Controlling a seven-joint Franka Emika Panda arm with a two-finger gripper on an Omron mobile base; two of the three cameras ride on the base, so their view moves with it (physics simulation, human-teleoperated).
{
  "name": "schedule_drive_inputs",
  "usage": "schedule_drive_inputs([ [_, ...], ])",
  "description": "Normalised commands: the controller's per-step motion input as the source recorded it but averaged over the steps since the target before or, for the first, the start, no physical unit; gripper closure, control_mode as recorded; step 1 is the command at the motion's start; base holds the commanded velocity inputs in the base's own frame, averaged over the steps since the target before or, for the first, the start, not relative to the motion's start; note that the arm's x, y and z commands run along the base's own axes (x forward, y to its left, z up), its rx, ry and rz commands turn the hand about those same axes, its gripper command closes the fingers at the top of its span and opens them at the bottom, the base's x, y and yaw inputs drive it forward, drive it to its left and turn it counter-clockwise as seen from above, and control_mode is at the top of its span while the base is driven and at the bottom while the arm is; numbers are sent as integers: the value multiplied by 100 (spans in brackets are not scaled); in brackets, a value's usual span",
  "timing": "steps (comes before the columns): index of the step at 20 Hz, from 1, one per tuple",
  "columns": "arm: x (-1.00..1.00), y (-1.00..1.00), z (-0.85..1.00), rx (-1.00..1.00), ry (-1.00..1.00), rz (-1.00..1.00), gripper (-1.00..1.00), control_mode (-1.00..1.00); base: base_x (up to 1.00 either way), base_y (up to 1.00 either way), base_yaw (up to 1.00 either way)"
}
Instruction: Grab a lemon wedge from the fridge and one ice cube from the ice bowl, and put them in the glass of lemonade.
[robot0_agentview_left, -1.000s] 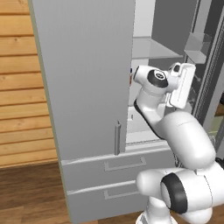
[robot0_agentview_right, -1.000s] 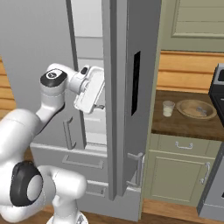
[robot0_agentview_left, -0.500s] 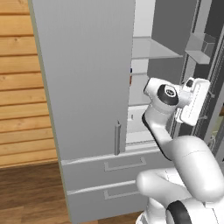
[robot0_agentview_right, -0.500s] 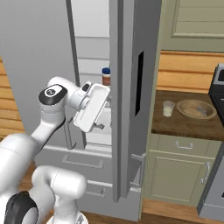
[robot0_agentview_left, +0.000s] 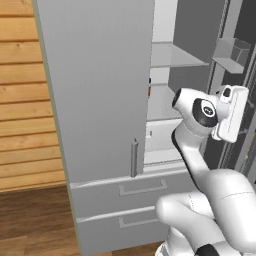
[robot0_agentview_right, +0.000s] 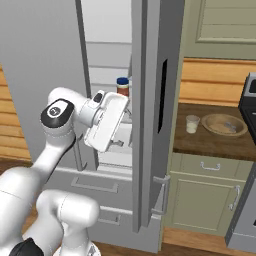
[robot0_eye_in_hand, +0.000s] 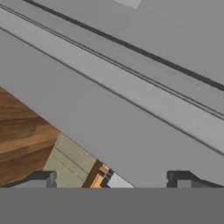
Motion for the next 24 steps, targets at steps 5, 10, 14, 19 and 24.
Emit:
schedule_drive_inputs([
  [5,60,16,33,5,0,11,-100,-100,0,0,0],
  [10,87,-40,-27,4,0,0,-100,-100,0,0,0],
  [14,38,-93,-36,8,0,-4,-100,-100,0,0,0],
  [19,-8,-41,-1,12,0,-3,-100,-100,0,0,0],
  [24,-26,37,23,9,-10,0,-100,-100,0,0,0],
])
